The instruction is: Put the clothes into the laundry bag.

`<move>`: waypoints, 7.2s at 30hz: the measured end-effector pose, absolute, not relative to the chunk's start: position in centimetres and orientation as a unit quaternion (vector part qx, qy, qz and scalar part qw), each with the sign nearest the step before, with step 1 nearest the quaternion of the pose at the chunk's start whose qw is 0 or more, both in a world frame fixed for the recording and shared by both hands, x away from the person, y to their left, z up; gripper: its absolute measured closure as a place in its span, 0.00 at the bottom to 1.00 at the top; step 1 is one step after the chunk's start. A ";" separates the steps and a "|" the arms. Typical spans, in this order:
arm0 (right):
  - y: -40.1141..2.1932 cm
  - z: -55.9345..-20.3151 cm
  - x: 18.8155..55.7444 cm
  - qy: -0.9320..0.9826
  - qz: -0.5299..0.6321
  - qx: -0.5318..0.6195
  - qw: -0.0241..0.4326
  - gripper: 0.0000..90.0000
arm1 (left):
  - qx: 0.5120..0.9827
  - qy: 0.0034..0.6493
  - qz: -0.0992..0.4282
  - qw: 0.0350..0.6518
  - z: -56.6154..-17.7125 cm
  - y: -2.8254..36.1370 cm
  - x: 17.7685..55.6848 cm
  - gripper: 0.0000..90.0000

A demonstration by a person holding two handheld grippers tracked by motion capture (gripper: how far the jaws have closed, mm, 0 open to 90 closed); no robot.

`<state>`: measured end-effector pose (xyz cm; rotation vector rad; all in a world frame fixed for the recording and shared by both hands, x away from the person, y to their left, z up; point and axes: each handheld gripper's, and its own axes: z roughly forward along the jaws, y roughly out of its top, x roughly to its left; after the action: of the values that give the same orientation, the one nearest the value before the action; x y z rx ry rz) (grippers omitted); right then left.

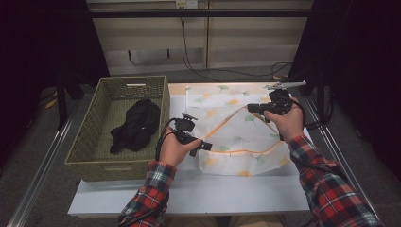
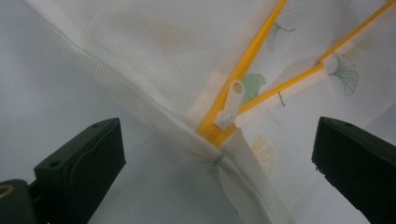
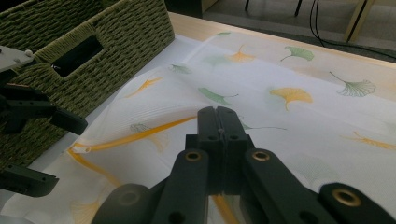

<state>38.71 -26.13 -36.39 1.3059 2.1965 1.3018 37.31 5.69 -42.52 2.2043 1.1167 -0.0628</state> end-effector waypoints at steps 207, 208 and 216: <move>-25.7 -38.0 38.4 0.781 0.422 0.442 0.126 1.00 | 0.805 0.537 0.094 0.235 -44.9 22.2 47.7 0.20; -25.8 -38.1 38.4 0.781 0.423 0.442 0.126 1.00 | 0.805 0.537 0.093 0.234 -45.0 22.2 47.7 0.22; -26.0 -38.2 38.3 0.780 0.421 0.447 0.123 1.00 | 0.821 0.520 0.102 0.213 -45.0 22.0 47.5 0.37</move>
<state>38.28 -25.96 -38.20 1.3034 2.2750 1.2292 47.51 22.00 -44.99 2.2786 1.4445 0.2844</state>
